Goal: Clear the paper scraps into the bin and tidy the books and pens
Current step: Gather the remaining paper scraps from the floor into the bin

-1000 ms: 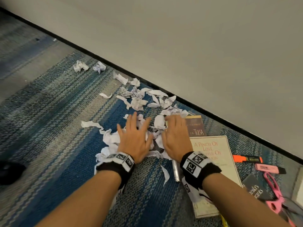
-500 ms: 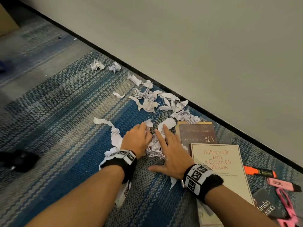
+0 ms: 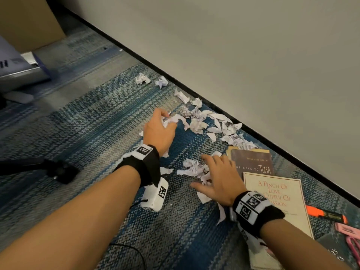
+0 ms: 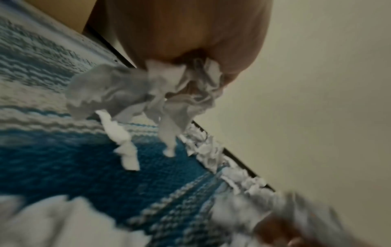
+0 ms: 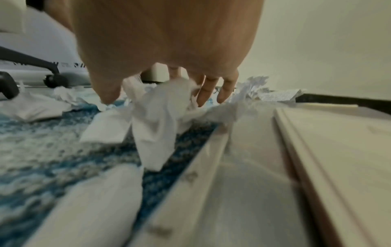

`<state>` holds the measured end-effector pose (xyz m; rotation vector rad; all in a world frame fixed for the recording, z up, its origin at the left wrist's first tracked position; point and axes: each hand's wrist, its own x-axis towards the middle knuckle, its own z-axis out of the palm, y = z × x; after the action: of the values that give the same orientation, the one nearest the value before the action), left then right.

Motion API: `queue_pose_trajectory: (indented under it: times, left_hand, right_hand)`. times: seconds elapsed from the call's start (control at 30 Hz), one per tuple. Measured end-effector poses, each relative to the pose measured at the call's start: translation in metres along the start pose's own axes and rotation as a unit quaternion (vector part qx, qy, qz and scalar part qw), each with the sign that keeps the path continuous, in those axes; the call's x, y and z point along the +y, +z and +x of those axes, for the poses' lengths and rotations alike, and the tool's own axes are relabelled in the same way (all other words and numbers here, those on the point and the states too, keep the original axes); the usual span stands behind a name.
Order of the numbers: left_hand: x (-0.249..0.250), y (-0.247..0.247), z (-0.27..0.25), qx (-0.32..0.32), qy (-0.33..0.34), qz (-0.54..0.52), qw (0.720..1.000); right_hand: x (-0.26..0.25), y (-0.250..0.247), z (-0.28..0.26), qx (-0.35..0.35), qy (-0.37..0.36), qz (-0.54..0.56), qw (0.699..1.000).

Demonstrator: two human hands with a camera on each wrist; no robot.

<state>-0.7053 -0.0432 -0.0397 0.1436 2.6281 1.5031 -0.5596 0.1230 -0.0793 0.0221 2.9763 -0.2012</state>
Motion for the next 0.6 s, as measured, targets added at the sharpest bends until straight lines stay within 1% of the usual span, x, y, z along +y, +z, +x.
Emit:
queue_pose_trajectory:
  times: [0.1, 0.2, 0.23, 0.27, 0.33, 0.37, 0.43, 0.5, 0.53, 0.6]
  left_hand:
    - [-0.030, 0.001, 0.002, 0.038, -0.007, 0.067, 0.997]
    - [-0.050, 0.011, -0.004, 0.068, -0.034, 0.119, 0.990]
    - [-0.053, 0.015, -0.010, 0.060, -0.042, 0.154, 0.985]
    - [-0.056, 0.019, -0.016, 0.026, -0.051, 0.200, 0.978]
    - [-0.063, 0.026, -0.031, -0.056, -0.060, 0.288, 0.954]
    - [-0.066, 0.028, -0.038, -0.074, -0.060, 0.315, 0.944]
    - [-0.068, 0.027, -0.050, -0.077, -0.061, 0.333, 0.938]
    - [-0.068, 0.026, -0.064, -0.085, -0.054, 0.354, 0.930]
    - [-0.070, 0.027, -0.072, -0.090, -0.042, 0.372, 0.923]
    - [-0.074, 0.028, -0.087, -0.081, -0.005, 0.416, 0.906]
  right_hand:
    - [-0.006, -0.016, -0.011, 0.040, -0.011, -0.002, 0.999]
    - [-0.011, -0.020, -0.031, 0.076, -0.012, 0.028, 0.997]
    - [-0.013, -0.018, -0.038, 0.072, -0.002, 0.032, 0.997]
    - [-0.014, -0.015, -0.045, 0.061, 0.014, 0.031, 0.998]
    - [-0.015, -0.001, -0.056, 0.034, 0.051, 0.042, 0.997]
    - [-0.016, 0.007, -0.061, 0.019, 0.067, 0.057, 0.996]
    - [-0.020, 0.023, -0.067, -0.015, 0.091, 0.090, 0.992]
    - [-0.025, 0.033, -0.067, -0.050, 0.101, 0.096, 0.989]
    - [-0.028, 0.036, -0.064, -0.053, 0.102, 0.093, 0.989]
    - [-0.030, 0.037, -0.051, -0.034, 0.098, 0.088, 0.991]
